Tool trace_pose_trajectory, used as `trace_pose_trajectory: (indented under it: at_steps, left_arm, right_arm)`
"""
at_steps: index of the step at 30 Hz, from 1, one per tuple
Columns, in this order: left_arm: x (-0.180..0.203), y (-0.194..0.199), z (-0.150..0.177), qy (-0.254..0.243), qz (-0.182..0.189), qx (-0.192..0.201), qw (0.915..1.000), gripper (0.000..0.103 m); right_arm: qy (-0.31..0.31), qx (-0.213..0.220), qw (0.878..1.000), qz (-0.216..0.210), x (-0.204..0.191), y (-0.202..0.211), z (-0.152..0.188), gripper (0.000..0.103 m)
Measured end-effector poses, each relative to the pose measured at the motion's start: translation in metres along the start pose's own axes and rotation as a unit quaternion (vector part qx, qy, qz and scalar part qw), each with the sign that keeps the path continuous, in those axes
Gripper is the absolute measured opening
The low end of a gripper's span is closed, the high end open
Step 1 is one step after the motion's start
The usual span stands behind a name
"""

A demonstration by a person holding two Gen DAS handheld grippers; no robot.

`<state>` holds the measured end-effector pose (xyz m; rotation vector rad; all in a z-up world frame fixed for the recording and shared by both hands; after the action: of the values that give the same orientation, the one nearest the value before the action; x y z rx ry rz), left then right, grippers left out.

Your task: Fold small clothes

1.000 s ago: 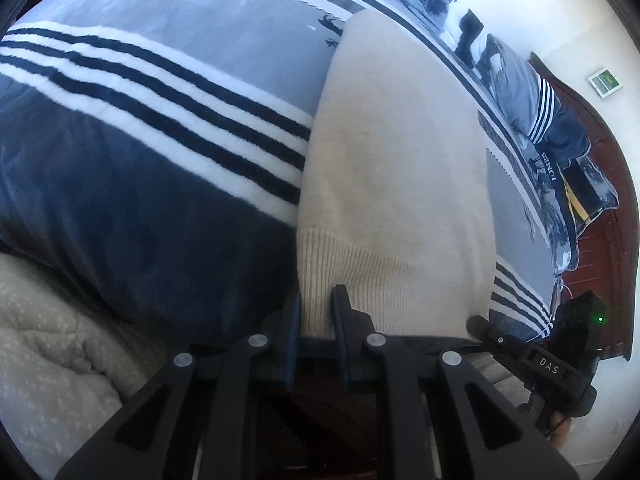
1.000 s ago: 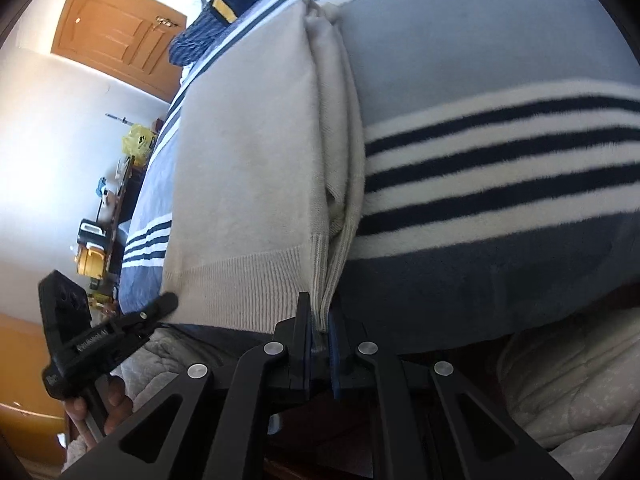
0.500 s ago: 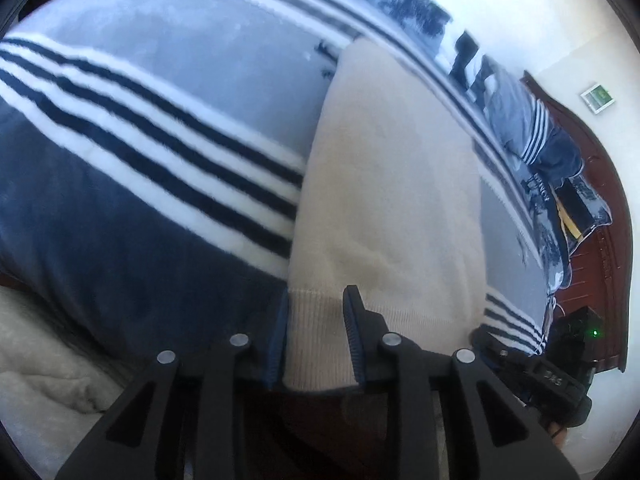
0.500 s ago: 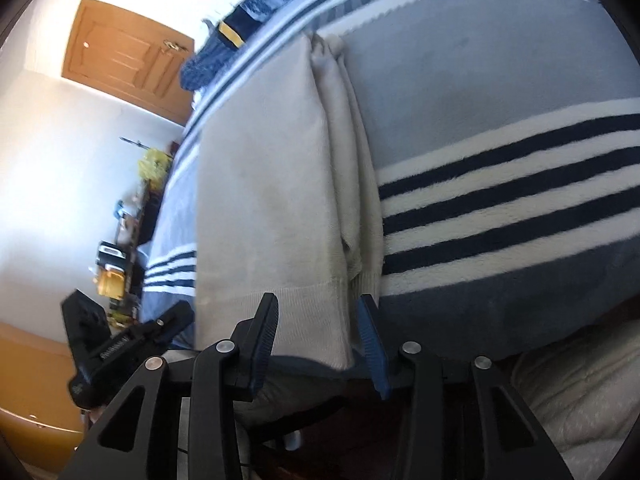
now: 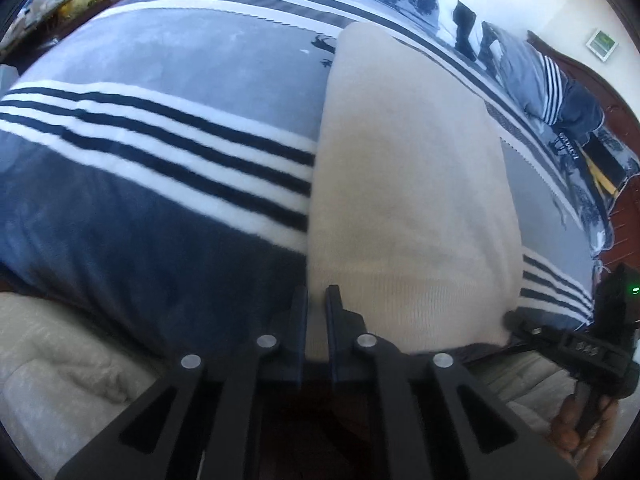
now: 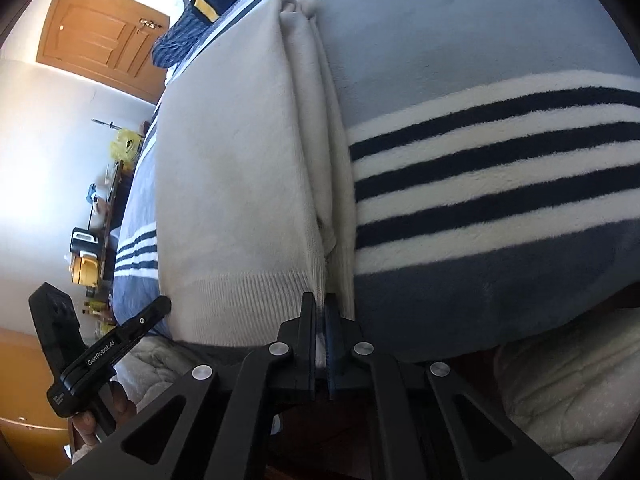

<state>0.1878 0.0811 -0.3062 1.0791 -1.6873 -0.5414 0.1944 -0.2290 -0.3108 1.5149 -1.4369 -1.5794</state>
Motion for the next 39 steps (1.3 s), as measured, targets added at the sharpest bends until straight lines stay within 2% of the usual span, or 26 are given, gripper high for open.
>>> trace_pose_trajectory:
  at_steps: [1, 2, 3, 4, 5, 6, 7, 9, 11, 13, 15, 17, 18, 23, 25, 27, 28, 30, 31, 32, 37, 39]
  left_arm:
    - [0.001, 0.005, 0.004, -0.007, -0.010, 0.001, 0.9999, 0.020]
    - [0.004, 0.009, 0.006, -0.011, -0.017, 0.003, 0.9998, 0.030]
    - [0.008, 0.017, 0.008, -0.019, -0.026, 0.012, 0.9994, 0.036]
    - [0.013, 0.025, 0.010, -0.028, -0.030, 0.025, 0.9988, 0.046]
    - [0.020, 0.036, 0.012, -0.042, -0.037, 0.044, 0.9974, 0.058]
    - [0.025, 0.044, 0.015, -0.050, -0.042, 0.057, 0.9963, 0.065]
    - [0.033, 0.056, 0.018, -0.058, -0.046, 0.074, 0.9945, 0.077]
    - [0.047, 0.074, 0.028, -0.066, -0.040, 0.085, 0.9933, 0.082]
    - [0.061, 0.087, 0.038, -0.079, -0.037, 0.078, 0.9931, 0.083]
    - [0.076, 0.107, 0.049, -0.103, -0.051, 0.081, 0.9900, 0.083]
    - [0.094, 0.128, 0.058, -0.132, -0.065, 0.104, 0.9836, 0.083]
    - [0.112, 0.161, 0.063, -0.159, -0.084, 0.149, 0.9724, 0.087]
    - [0.118, 0.175, 0.061, -0.162, -0.090, 0.164, 0.9688, 0.087]
    - [0.143, 0.233, 0.046, -0.151, -0.081, 0.246, 0.9541, 0.087]
    - [0.151, 0.247, 0.043, -0.149, -0.077, 0.248, 0.9543, 0.087]
    - [0.160, 0.254, 0.043, -0.160, -0.078, 0.234, 0.9559, 0.087]
    - [0.165, 0.258, 0.042, -0.168, -0.093, 0.234, 0.9532, 0.088]
    - [0.173, 0.266, 0.046, -0.185, -0.125, 0.245, 0.9435, 0.095]
    - [0.177, 0.269, 0.047, -0.194, -0.132, 0.252, 0.9389, 0.101]
    - [0.180, 0.273, 0.048, -0.200, -0.133, 0.258, 0.9357, 0.102]
    - [0.183, 0.280, 0.050, -0.192, -0.123, 0.263, 0.9375, 0.102]
    - [0.185, 0.281, 0.051, -0.196, -0.122, 0.258, 0.9379, 0.102]
  right_arm:
    - [-0.002, 0.006, 1.000, -0.002, 0.001, 0.005, 0.002, 0.007]
    - [-0.004, 0.010, 1.000, -0.002, 0.002, 0.010, 0.003, 0.012]
    - [-0.006, 0.013, 1.000, 0.002, 0.005, 0.016, 0.005, 0.027]
    - [-0.010, 0.015, 1.000, 0.010, 0.008, 0.021, 0.007, 0.038]
    - [-0.015, 0.023, 1.000, 0.016, 0.011, 0.029, 0.010, 0.054]
    - [-0.018, 0.036, 0.999, 0.013, 0.013, 0.040, 0.014, 0.063]
    - [-0.020, 0.050, 0.999, 0.008, 0.014, 0.052, 0.017, 0.067]
    - [-0.016, 0.072, 0.997, 0.009, 0.014, 0.074, 0.025, 0.079]
    - [-0.004, 0.106, 0.994, 0.030, 0.007, 0.101, 0.039, 0.082]
    - [0.013, 0.137, 0.989, 0.062, -0.001, 0.125, 0.049, 0.087]
    - [0.036, 0.189, 0.975, 0.108, -0.014, 0.157, 0.061, 0.089]
    - [0.045, 0.248, 0.957, 0.144, -0.024, 0.190, 0.073, 0.095]
    - [0.051, 0.270, 0.951, 0.144, -0.031, 0.207, 0.078, 0.096]
    - [0.080, 0.319, 0.939, 0.102, -0.068, 0.273, 0.095, 0.096]
    - [0.084, 0.340, 0.934, 0.076, -0.083, 0.298, 0.100, 0.096]
    - [0.087, 0.346, 0.932, 0.058, -0.095, 0.313, 0.102, 0.096]
    - [0.089, 0.345, 0.933, 0.048, -0.098, 0.320, 0.103, 0.096]
    - [0.091, 0.343, 0.934, 0.041, -0.105, 0.329, 0.104, 0.096]
    - [0.096, 0.342, 0.934, 0.040, -0.107, 0.333, 0.105, 0.096]
    - [0.102, 0.342, 0.933, 0.038, -0.109, 0.336, 0.108, 0.096]
    - [0.105, 0.330, 0.937, 0.048, -0.111, 0.336, 0.111, 0.096]
    - [0.106, 0.328, 0.936, 0.066, -0.112, 0.335, 0.112, 0.096]
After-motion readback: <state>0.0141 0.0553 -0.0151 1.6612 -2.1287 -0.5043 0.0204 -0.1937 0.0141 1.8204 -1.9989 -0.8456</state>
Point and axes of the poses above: each gripper's, at about its wrist camera, not at the fingertips, and y roughly against the way its jaws point, x to its right, z to its underside, the point moved 3 cm from there along -y, roughly the way its jaws point, and after that the axes turned 15 degrees about z, right-handed, at the moved point
